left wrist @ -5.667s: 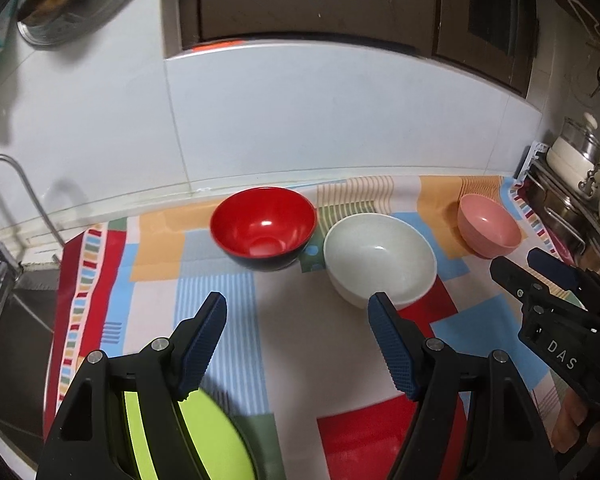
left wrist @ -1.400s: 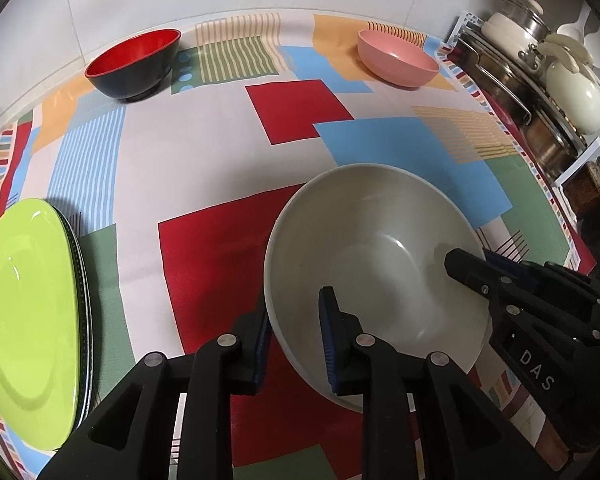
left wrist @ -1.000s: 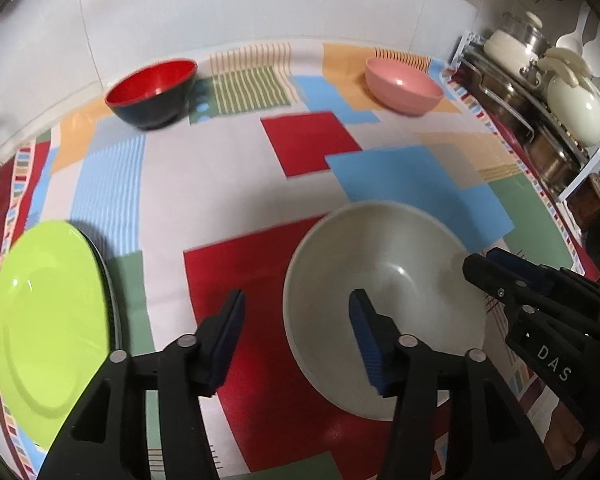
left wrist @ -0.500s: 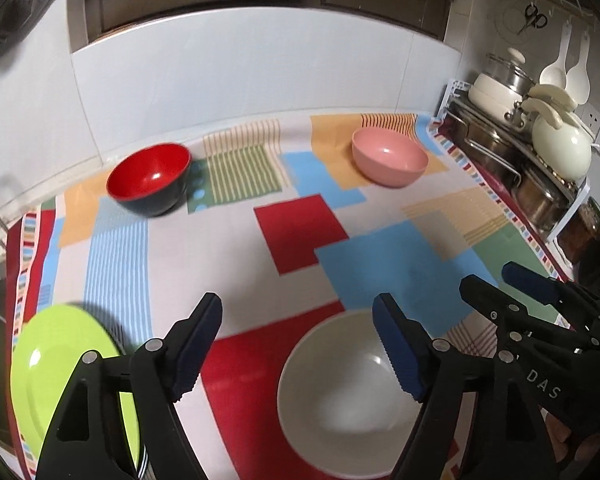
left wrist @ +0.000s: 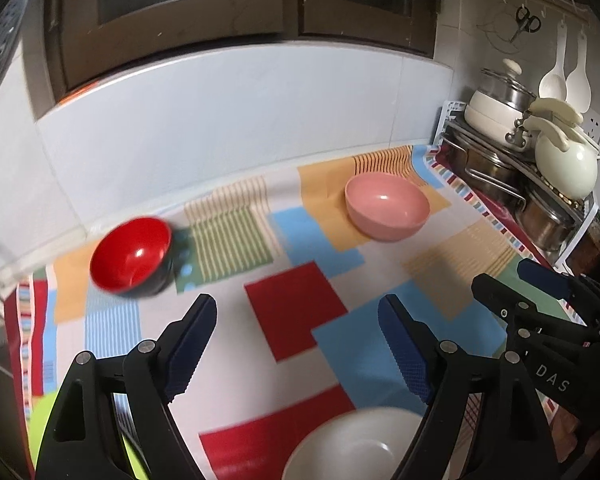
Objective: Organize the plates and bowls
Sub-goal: 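Move both grippers to the pink bowl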
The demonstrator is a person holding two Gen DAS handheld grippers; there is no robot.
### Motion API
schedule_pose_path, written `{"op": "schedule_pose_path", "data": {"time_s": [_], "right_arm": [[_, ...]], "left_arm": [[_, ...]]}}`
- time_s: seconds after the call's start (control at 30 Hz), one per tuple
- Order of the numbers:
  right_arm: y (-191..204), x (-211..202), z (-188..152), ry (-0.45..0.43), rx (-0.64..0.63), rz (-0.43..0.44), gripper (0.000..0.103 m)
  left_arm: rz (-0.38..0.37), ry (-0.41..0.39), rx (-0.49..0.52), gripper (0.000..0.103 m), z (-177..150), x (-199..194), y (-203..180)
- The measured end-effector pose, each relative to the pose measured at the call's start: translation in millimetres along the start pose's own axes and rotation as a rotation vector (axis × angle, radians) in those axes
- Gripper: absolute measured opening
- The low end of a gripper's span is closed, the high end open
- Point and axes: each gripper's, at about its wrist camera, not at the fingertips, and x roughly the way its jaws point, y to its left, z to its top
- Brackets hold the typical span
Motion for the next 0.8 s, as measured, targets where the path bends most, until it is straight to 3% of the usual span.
{"op": "schedule_pose_path", "data": {"time_s": [0.47,0.8], "right_arm": [[-20.2,33.9,47.3,-0.053,0.022,-0.085,0.065],[-44.6,79.2,71.9,-0.048,0.069,-0.11,0.065]], "left_arm": [[-0.013,-0.048,0.087,0.083,62.4,48.7,-8.3],[-0.033,-0.029,0.141,0.083,91.4,109.1,-22.2]]}}
